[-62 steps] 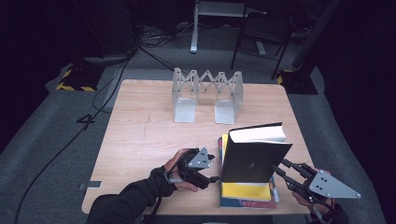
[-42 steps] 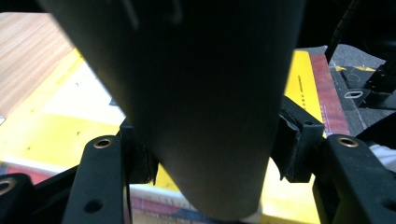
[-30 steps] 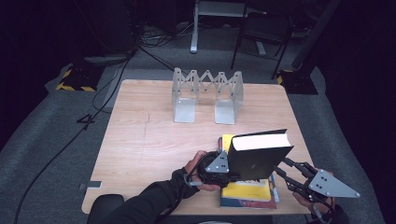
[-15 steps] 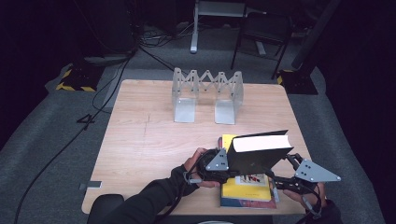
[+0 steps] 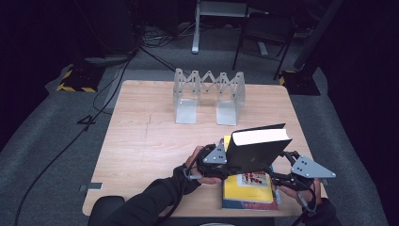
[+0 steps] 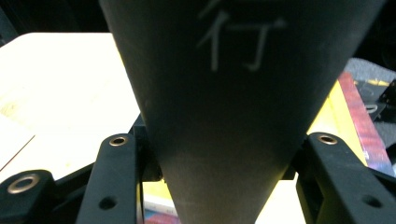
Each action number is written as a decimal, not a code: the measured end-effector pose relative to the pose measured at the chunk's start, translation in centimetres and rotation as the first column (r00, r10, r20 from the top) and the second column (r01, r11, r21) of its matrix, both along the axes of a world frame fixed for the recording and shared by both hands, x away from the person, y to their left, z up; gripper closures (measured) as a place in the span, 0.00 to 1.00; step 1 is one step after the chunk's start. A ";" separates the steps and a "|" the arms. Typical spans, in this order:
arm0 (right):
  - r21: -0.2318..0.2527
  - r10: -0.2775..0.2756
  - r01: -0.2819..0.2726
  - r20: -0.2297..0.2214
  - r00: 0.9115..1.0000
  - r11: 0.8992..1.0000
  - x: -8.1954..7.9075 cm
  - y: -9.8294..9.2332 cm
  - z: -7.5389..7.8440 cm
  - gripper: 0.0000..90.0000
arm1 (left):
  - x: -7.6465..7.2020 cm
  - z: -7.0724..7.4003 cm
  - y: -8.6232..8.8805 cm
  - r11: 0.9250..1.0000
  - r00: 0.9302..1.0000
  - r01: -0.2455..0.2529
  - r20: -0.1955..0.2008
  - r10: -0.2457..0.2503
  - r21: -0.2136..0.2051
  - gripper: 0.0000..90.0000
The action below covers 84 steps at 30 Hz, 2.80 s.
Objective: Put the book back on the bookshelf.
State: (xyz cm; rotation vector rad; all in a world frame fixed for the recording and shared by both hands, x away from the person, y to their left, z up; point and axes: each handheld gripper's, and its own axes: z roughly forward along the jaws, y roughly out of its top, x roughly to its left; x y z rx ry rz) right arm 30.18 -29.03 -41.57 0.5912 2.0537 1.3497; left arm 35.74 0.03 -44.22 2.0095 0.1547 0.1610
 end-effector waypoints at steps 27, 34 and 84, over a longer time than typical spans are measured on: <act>0.000 0.006 -0.006 0.019 1.000 1.000 -0.3 -0.2 -0.4 0.45 | -0.2 4.6 -0.3 0.985 0.997 -0.009 0.080 0.023 -0.175 0.51; -0.006 0.004 -0.004 0.016 1.000 1.000 -0.4 -0.2 -0.6 0.46 | -0.2 5.4 -0.9 0.980 0.997 -0.026 0.068 0.040 -0.195 0.50; -0.118 -0.294 0.270 -0.341 0.893 0.956 4.2 -7.3 -6.8 0.39 | 0.5 10.5 -1.8 0.982 0.990 -0.111 0.072 0.123 -0.153 0.57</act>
